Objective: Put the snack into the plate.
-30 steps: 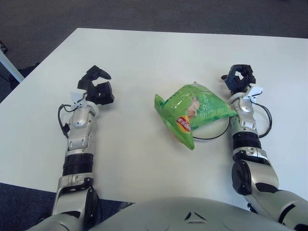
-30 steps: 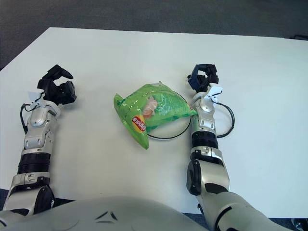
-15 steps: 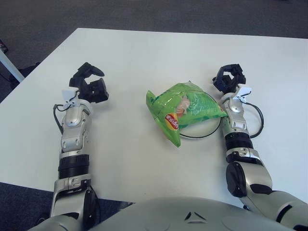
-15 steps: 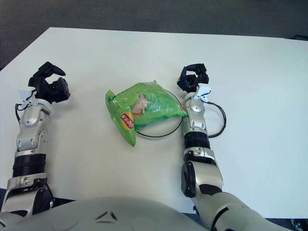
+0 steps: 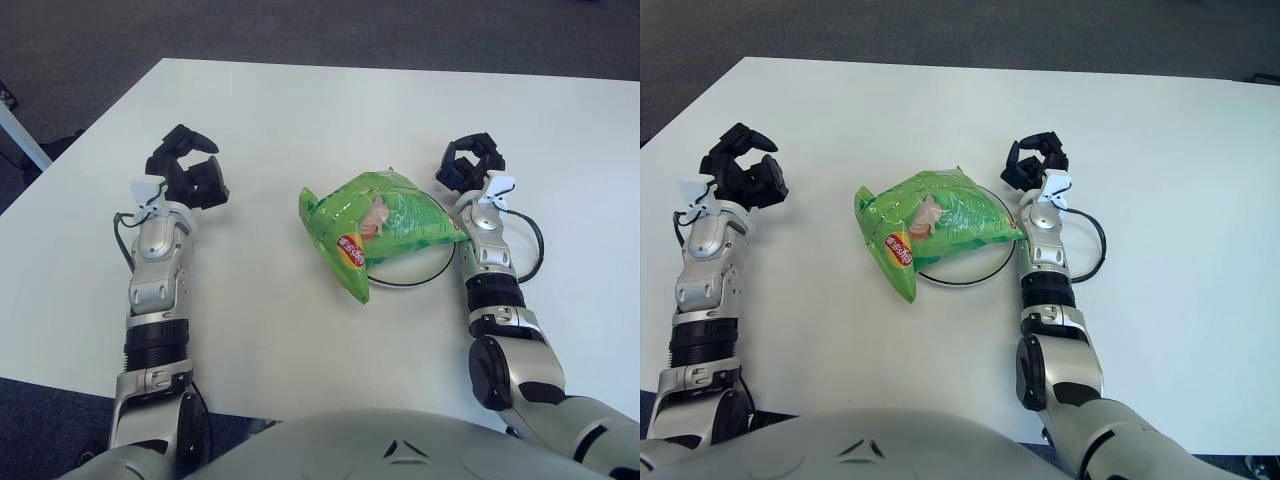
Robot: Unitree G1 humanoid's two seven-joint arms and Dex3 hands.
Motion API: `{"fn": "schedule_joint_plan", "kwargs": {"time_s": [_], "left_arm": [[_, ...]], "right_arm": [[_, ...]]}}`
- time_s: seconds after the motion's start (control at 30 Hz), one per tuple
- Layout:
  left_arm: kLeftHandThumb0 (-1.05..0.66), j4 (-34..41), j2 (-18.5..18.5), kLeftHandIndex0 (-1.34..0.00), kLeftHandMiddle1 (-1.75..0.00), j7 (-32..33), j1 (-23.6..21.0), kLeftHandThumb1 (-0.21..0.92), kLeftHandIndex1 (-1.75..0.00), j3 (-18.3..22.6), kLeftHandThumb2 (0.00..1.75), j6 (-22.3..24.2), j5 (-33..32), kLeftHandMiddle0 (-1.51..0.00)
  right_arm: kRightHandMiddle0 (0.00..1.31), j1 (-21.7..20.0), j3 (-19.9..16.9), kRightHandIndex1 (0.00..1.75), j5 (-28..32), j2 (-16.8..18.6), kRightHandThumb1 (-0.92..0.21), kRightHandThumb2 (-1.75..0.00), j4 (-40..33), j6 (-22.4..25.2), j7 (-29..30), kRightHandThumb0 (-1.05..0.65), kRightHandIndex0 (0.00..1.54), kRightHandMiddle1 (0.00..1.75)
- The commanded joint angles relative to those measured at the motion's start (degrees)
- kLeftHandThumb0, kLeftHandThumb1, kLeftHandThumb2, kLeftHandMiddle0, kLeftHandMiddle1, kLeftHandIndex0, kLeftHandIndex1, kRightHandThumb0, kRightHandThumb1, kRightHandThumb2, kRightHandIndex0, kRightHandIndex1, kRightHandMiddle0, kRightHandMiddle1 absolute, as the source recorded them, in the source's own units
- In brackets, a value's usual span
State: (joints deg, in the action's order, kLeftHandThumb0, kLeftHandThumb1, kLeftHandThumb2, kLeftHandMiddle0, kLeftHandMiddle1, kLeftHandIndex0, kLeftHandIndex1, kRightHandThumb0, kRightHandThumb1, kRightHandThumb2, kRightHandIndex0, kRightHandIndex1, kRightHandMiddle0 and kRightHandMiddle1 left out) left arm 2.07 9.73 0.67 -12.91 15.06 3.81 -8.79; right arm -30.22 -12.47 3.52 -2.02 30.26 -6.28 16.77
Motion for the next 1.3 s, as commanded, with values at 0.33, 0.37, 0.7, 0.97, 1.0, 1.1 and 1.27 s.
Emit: {"fn": "schedule_joint_plan", "kwargs": {"time_s": [0.33,0.37,0.7,0.97,1.0,1.1,1.27], "left_arm": [[-0.5,1.0,-1.9,-0.66,-1.75,1.7,-0.9,0.27,-1.75,-0.2,1.38,2.5,-0.3,-1.23],[-0.5,0.8,-2.1,-0.66,-1.75,1.8,-1.1,0.26,-1.75,-0.3,1.38,2.5,-0.2,-1.24],[-0.5,-1.4,-2.8,-0.66,-1.75,2.5,-2.9,0.26,-1.75,-1.4,1.39,2.1,0.6,-1.25],[-0.51,-3.0,-3.3,-0.67,-1.75,2.7,-4.3,0.25,-1.75,-2.3,1.39,2.5,0.8,-1.26],[-0.51,-3.2,-3.4,-0.67,-1.75,2.8,-4.4,0.25,-1.75,-2.4,1.39,2.5,0.9,-1.25],[-0.51,-3.7,-3.6,-0.67,-1.75,2.9,-4.9,0.25,-1.75,-2.8,1.39,2.8,1.0,-1.25],[-0.5,-5.3,-4.2,-0.66,-1.75,2.9,-5.8,0.25,-1.75,-3.6,1.39,2.6,1.2,-1.26]], "right_arm": [[0.59,2.4,-1.0,1.75,1.6,0.3,-0.34,-1.29,0.7,4.5,-1.2,-0.47,0.91,1.75],[0.6,2.4,-1.1,1.75,1.8,0.2,-0.33,-1.29,0.7,4.7,-1.4,-0.47,0.91,1.75],[0.63,2.9,1.0,1.75,-0.8,1.5,-0.29,-1.34,-2.0,5.2,-0.6,-0.49,0.95,1.75],[0.62,1.7,2.5,1.75,-1.5,1.6,-0.3,-1.33,-0.3,5.4,-1.2,-0.48,0.97,1.75],[0.62,1.4,2.6,1.75,-1.6,1.7,-0.31,-1.33,0.0,5.4,-1.2,-0.48,0.98,1.75],[0.62,0.7,3.0,1.75,-1.9,2.2,-0.31,-1.33,0.5,5.7,-0.8,-0.48,0.99,1.75],[0.63,0.0,3.2,1.75,-2.1,2.4,-0.3,-1.34,1.1,5.8,-0.9,-0.48,0.99,1.75]]}}
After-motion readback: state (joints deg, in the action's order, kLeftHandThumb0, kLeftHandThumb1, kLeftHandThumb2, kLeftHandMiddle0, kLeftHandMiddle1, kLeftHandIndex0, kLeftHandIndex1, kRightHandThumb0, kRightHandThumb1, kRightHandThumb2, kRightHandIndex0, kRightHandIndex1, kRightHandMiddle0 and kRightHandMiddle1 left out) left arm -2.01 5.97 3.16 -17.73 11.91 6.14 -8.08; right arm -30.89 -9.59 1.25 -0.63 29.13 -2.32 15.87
